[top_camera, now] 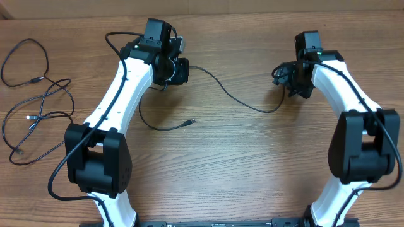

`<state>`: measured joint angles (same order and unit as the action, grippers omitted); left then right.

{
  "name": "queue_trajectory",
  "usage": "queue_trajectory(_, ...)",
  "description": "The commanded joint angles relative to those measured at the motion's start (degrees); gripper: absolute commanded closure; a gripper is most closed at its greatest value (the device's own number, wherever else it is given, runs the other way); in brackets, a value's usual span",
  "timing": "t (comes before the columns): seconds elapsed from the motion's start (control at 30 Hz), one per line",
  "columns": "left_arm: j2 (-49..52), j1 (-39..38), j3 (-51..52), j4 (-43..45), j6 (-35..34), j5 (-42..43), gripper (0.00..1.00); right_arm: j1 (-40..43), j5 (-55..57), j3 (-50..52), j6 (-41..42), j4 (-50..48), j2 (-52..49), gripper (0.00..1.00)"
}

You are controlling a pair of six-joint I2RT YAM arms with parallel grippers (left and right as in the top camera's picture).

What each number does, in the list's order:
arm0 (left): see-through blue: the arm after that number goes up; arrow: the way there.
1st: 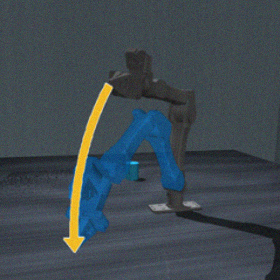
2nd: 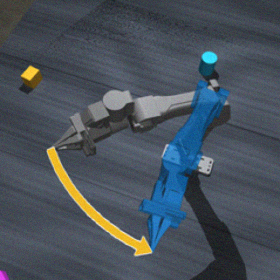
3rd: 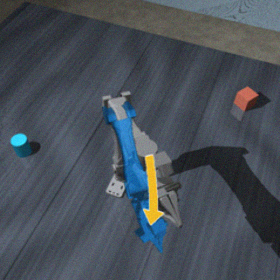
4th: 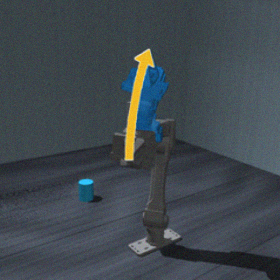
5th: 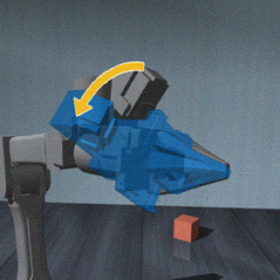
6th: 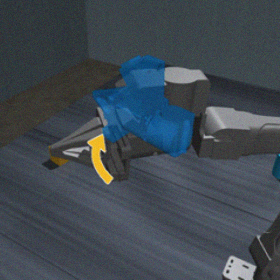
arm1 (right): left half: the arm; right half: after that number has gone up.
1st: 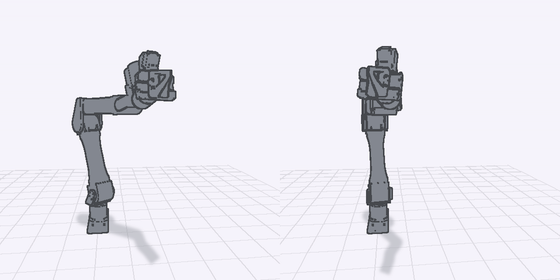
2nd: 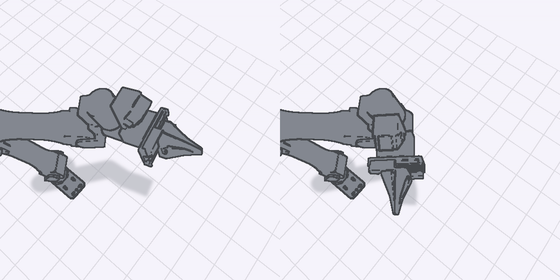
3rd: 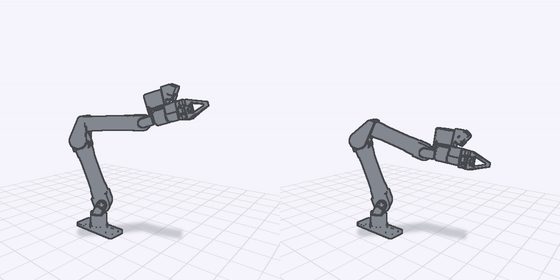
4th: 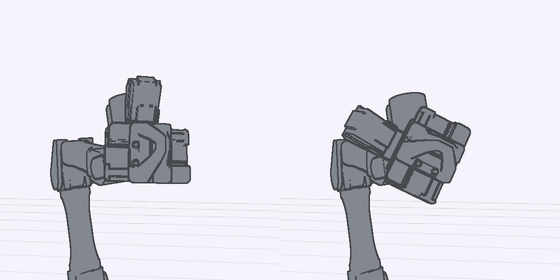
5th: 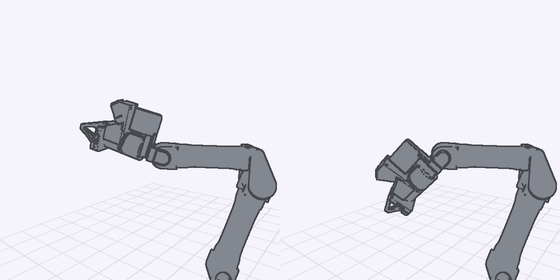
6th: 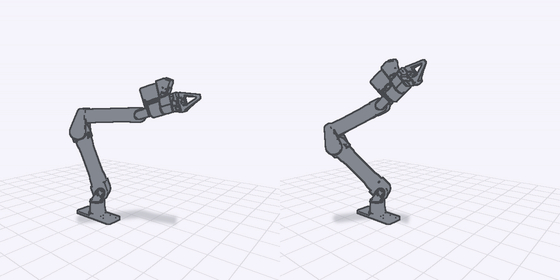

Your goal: Untangle cables

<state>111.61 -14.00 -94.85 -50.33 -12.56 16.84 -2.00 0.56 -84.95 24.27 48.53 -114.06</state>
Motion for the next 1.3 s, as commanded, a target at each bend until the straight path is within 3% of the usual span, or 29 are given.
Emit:
queue_trajectory(0.0,-0.9,0.0,-0.2,-0.9,1.9,-0.8,0.96,0.9,-1.7,0.4,-3.4,-1.6,-2.1,0.28)
queue_trajectory(0.17,-0.9,0.0,-0.2,-1.3,1.9,-0.8,0.96,0.6,-3.3,0.4,-5.3,-3.5,-4.4,0.3)
queue_trajectory(0.37,-0.9,0.0,-0.2,-1.3,1.9,-0.8,0.96,0.1,-3.2,0.7,-5.2,-3.7,-6.3,0.5)
queue_trajectory(0.63,-0.9,0.0,-0.2,-2.0,1.9,-1.0,0.96,0.1,-3.2,4.0,-3.7,-5.8,-6.6,0.64)
queue_trajectory(0.73,-0.9,0.2,-0.2,-1.9,1.9,-2.0,0.96,0.1,-4.1,4.2,-3.5,-4.9,-6.6,0.78)
queue_trajectory(0.8,-0.9,0.7,-0.2,-1.9,1.9,-2.3,0.96,0.1,-5.7,4.2,-3.5,-4.5,-6.5,0.96)
queue_trajectory(0.97,-0.9,1.8,-0.2,-2.9,1.9,-0.2,0.96,0.1,-9.5,2.8,-4.4,-1.8,-5.4,0.96)
queue_trajectory(1.1,-0.9,2.0,-0.2,-3.4,3.7,5.2,0.96,0.1,-17.9,-1.1,-9.9,3.1,-1.7,0.96)
queue_trajectory(1.27,-0.9,1.6,-0.2,-2.7,5.5,7.5,0.91,0.1,-29.6,-7.0,-10.2,9.6,5.8,0.96)
